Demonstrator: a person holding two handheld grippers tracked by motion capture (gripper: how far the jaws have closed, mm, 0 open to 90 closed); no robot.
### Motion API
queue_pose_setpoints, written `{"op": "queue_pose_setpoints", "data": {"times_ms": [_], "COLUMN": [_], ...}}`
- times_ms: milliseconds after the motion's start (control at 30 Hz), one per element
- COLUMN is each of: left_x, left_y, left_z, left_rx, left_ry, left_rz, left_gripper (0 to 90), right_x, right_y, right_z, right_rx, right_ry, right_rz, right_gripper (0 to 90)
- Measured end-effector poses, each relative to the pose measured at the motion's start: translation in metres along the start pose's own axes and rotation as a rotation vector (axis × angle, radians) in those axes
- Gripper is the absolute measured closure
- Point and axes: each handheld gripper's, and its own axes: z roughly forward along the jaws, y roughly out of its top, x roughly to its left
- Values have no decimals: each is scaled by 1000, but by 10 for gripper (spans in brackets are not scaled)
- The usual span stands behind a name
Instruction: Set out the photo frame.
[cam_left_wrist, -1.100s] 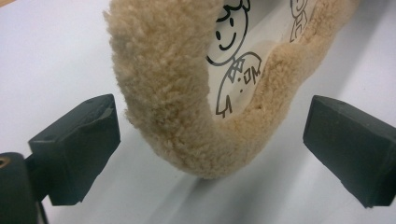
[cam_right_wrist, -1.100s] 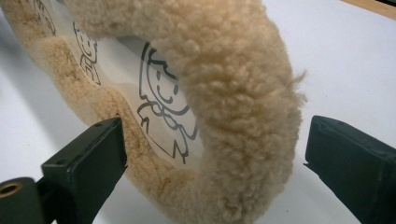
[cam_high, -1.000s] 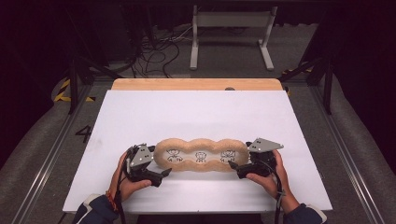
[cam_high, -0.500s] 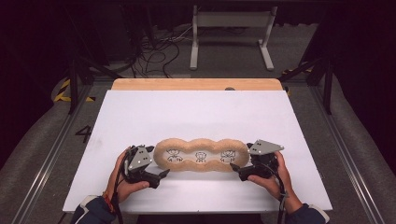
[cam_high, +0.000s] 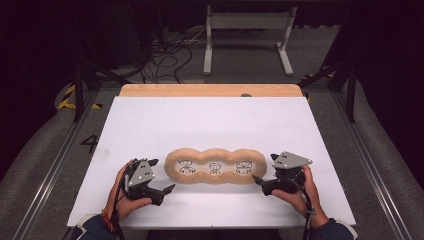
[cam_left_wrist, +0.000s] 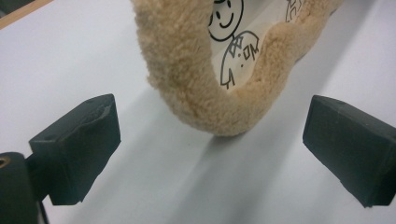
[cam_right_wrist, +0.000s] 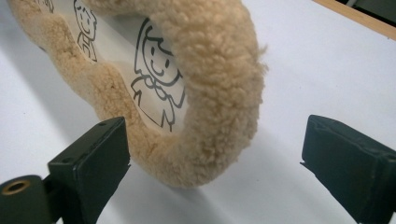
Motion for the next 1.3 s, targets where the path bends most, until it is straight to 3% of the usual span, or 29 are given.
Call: {"op": "queue_pose_setpoints", "data": {"times_ms": [333, 600, 833, 867, 1300], "left_x": [3, 8, 11, 14, 21], "left_y": [-4, -13, -21, -24, -42], "left_z": [-7, -12, -19, -21, -31], "left_rx": [-15, -13, -12, -11, 11], "left_ry": [25, 24, 54, 75, 99], "left_rz": [5, -11, -22, -31, -65], "left_gripper": [55, 53, 53, 54, 56], "right_x": [-3, -9, -15, -15, -27], "right_y": [-12, -20, -30, -31, -54], "right_z": [-4, -8, -15, -17, -25], "right_rx": [26, 43, 33, 28, 49], "right_ry": [10, -17, -51, -51, -90], "right_rz": [-7, 0, 3, 5, 39], "right_gripper": [76, 78, 83, 83, 83]}}
